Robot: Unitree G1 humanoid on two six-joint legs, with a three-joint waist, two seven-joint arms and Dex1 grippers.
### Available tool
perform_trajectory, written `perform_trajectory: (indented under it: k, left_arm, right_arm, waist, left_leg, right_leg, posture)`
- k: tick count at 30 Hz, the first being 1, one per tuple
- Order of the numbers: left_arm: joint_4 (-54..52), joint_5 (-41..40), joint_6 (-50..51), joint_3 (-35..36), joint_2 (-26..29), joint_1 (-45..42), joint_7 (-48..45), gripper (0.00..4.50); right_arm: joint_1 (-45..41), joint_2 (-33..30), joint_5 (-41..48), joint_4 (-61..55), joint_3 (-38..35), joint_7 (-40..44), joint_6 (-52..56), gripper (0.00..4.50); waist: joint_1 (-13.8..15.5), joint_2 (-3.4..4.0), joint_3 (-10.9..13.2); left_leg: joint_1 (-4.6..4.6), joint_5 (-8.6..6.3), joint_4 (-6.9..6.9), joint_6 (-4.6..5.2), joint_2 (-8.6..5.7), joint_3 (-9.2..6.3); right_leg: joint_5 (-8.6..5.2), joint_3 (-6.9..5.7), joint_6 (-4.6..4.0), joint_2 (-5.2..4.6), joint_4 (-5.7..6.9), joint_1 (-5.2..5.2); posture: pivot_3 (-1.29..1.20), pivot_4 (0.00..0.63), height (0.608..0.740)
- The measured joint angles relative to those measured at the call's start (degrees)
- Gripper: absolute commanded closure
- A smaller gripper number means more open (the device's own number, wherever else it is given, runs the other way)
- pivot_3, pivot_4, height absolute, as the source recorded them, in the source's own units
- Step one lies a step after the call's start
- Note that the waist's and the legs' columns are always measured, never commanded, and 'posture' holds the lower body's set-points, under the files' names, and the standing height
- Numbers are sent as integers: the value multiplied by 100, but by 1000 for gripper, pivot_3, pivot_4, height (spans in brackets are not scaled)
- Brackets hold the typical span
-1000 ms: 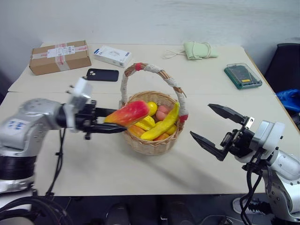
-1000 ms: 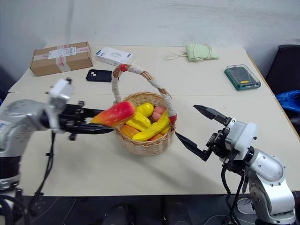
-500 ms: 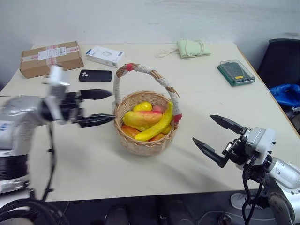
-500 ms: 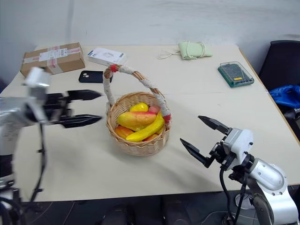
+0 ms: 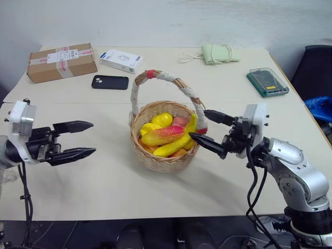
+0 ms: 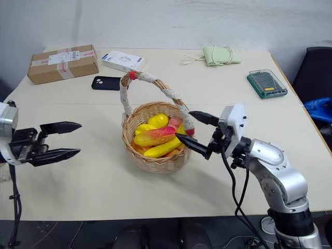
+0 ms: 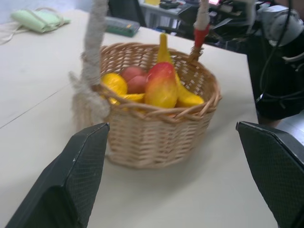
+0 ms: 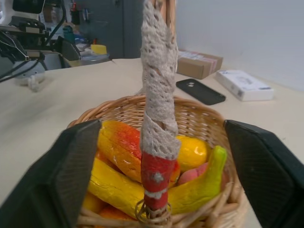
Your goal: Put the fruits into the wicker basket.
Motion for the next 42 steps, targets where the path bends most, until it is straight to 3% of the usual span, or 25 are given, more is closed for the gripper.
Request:
perform_trajectory:
  k: [8,9,15,20,26,33,38,42]
  left_arm:
    - [-326,-281,70,69,-106,222,274,0]
    - [-379,-334,114,66,-108,220,286,0]
    - [-545,-556,301,-321,-254,18,296,0]
    - [-490,-545,283,-688,-506,-313,398,0]
    - [-374,-405,223,-1174,-693,-655,406,0]
    - [-237,-381,233,-1416,-937,-1023,493,0]
    - [-243,-320,202,-1543,-997,-1134,536,0]
    - [-253,-255,87,-1544,-1003,-1134,582,0]
  right_arm:
    - [-146,13,-237,236,277,229,96,4185]
    - [-145,13,-249,239,275,280,72,4370]
    - [100,162,-14,128,-180,531,-284,4359]
    - [751,40,-186,-43,-1561,138,-858,4359]
    - [1226,-152,-886,1334,-2923,121,-2051,4359]
    - [971,-491,-1076,3200,-3154,530,-2643,4359]
    - [453,-700,-1167,4256,-3128,680,-2838,2672]
    - [557,-765,-1180,4421,-3130,832,-2914,1302]
  waist:
    - [-32,5,3]
    - [-30,4,3]
    - [-8,7,4]
    - [38,7,4]
    - [-11,13,8]
    - [-176,52,30]
    - [-193,77,45]
    - [-171,88,51]
  left_leg:
    - [1,-1,1,-6,-1,3]
    - [1,-1,2,-6,-1,2]
    - [-1,-2,1,-5,-5,2]
    - [-2,-3,2,-2,-12,-1]
    - [2,-1,3,1,-14,10]
    - [21,10,4,-2,-15,23]
    - [23,15,1,-5,-15,22]
    - [19,15,0,-5,-13,21]
  right_leg:
    - [0,-2,0,6,2,-2]
    - [0,-2,1,5,2,-2]
    - [2,-2,3,4,0,-1]
    - [5,0,10,2,-13,6]
    - [12,11,21,9,-16,8]
    - [15,40,27,15,11,11]
    - [18,45,32,18,12,11]
    - [18,45,32,15,7,10]
  posture:
    - [0,150,740]
    - [0,150,740]
    - [0,150,740]
    - [0,150,740]
    - [0,150,740]
    - [0,150,740]
    - [0,150,740]
    - [0,150,740]
